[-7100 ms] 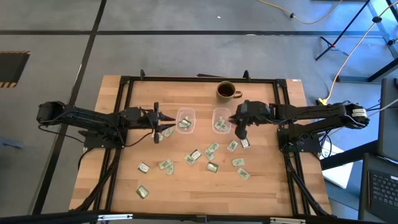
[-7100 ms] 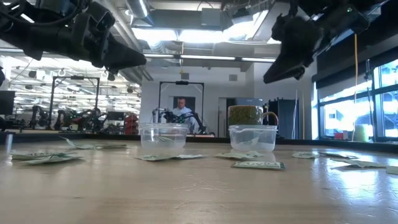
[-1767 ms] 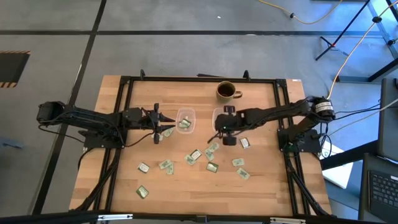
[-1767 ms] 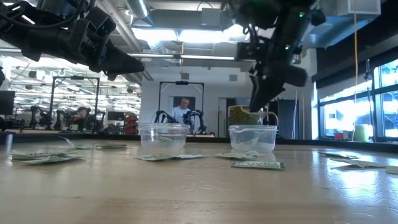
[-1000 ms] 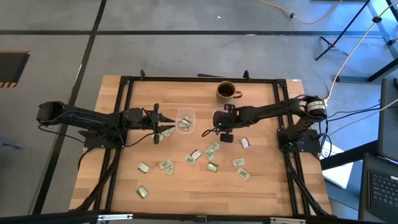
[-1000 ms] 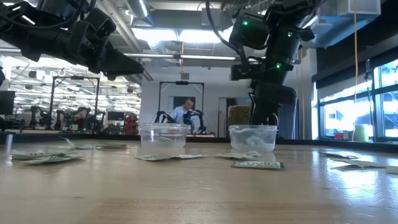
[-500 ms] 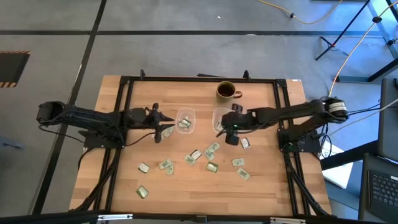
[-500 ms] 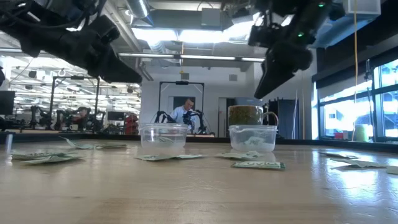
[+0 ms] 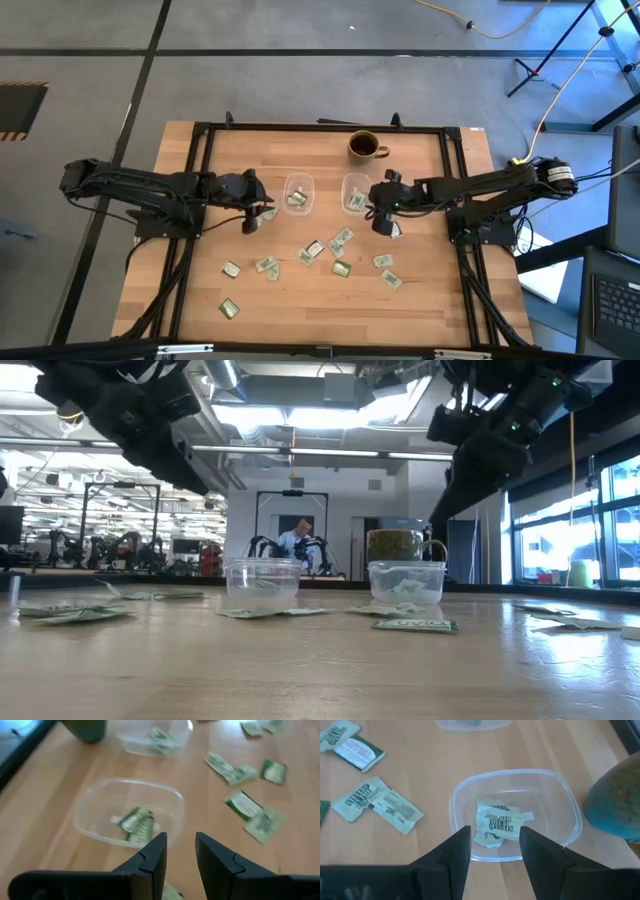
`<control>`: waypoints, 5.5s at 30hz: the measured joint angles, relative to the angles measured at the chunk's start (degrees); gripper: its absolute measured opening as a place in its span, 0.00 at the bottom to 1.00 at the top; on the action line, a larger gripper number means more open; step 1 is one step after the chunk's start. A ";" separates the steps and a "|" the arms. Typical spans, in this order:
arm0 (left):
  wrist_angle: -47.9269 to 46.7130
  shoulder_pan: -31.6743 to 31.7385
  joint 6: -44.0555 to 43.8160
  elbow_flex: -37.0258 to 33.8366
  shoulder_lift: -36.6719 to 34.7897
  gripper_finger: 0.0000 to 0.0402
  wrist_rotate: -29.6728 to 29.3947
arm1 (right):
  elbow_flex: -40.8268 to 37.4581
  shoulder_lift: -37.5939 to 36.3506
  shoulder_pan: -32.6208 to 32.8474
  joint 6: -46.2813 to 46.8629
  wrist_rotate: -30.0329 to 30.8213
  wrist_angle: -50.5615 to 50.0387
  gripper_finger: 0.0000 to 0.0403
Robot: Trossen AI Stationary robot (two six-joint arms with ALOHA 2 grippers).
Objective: Pick and place items into bin
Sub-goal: Put the stevia packet into the right transparent bin
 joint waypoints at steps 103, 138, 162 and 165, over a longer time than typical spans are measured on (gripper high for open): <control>20.71 -3.76 11.68 14.49 23.85 0.02 1.92 | -1.24 4.44 4.01 -46.54 -3.16 35.10 0.43; 20.82 -3.80 -4.78 14.47 23.85 0.03 5.37 | 7.28 25.05 6.25 -79.37 -2.84 55.05 0.41; 20.74 -3.80 -2.94 14.49 23.80 0.05 4.57 | 7.26 25.07 6.27 -74.28 1.17 53.61 0.03; 17.48 -3.80 2.91 14.51 23.78 0.08 4.28 | 7.26 25.07 6.48 -71.58 4.09 53.07 0.03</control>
